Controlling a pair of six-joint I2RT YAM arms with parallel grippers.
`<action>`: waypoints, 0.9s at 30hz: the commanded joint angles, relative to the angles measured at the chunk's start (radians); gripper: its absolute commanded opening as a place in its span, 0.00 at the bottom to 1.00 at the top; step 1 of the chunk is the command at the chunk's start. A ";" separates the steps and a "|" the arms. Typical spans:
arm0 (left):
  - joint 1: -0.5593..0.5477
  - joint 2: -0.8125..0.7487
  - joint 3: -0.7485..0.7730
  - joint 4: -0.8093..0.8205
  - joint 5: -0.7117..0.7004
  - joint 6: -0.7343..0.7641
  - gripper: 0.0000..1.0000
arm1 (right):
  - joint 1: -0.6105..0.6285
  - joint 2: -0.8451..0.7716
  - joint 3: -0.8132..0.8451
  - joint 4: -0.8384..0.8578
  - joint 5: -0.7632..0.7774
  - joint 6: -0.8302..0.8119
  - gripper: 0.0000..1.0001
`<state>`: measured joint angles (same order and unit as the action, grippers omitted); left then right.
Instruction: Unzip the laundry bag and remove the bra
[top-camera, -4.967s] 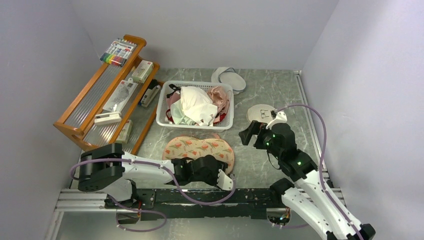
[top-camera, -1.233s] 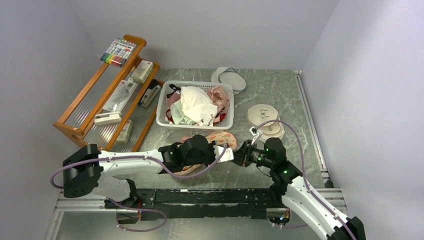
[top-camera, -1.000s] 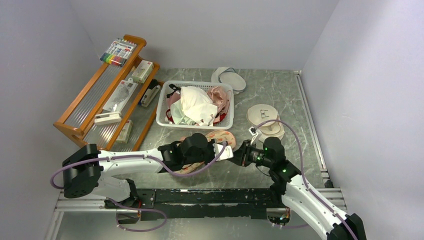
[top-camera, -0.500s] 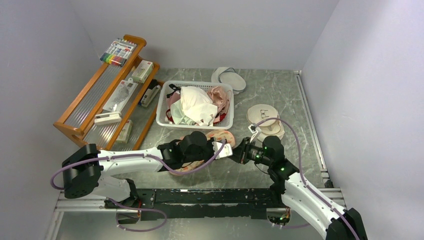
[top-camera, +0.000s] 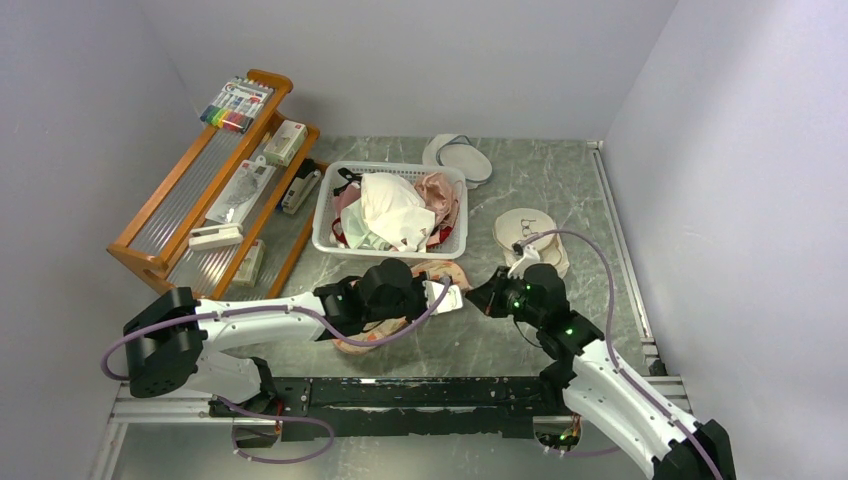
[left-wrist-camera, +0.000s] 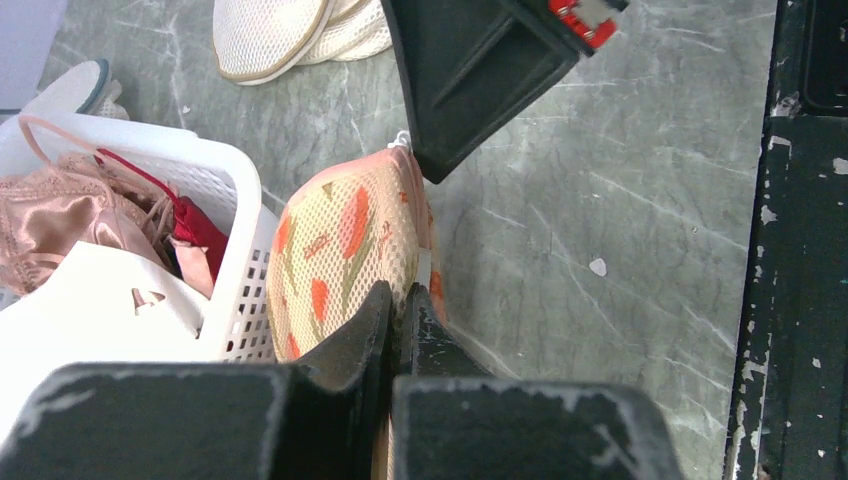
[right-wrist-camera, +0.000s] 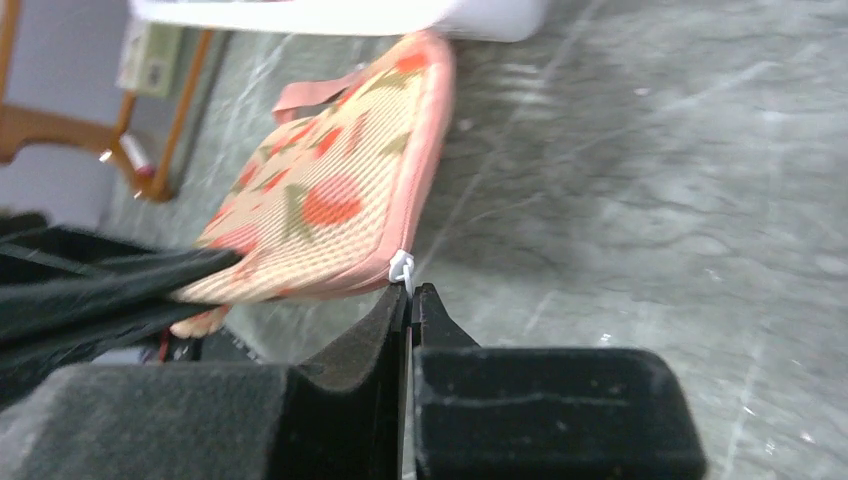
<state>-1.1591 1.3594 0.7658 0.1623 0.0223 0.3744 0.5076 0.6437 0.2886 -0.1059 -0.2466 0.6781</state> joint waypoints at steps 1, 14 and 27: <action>0.004 -0.025 0.005 0.002 0.031 0.039 0.07 | -0.009 0.043 0.036 -0.142 0.362 0.062 0.00; 0.022 -0.026 0.074 -0.132 0.316 0.040 0.63 | -0.010 -0.005 0.078 -0.138 -0.035 -0.067 0.00; 0.022 -0.089 0.135 -0.103 0.064 -0.510 0.62 | -0.010 -0.104 0.130 -0.267 -0.237 -0.079 0.00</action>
<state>-1.1412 1.3502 0.8997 0.0338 0.2249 0.1818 0.5011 0.5415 0.3737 -0.3401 -0.3985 0.6262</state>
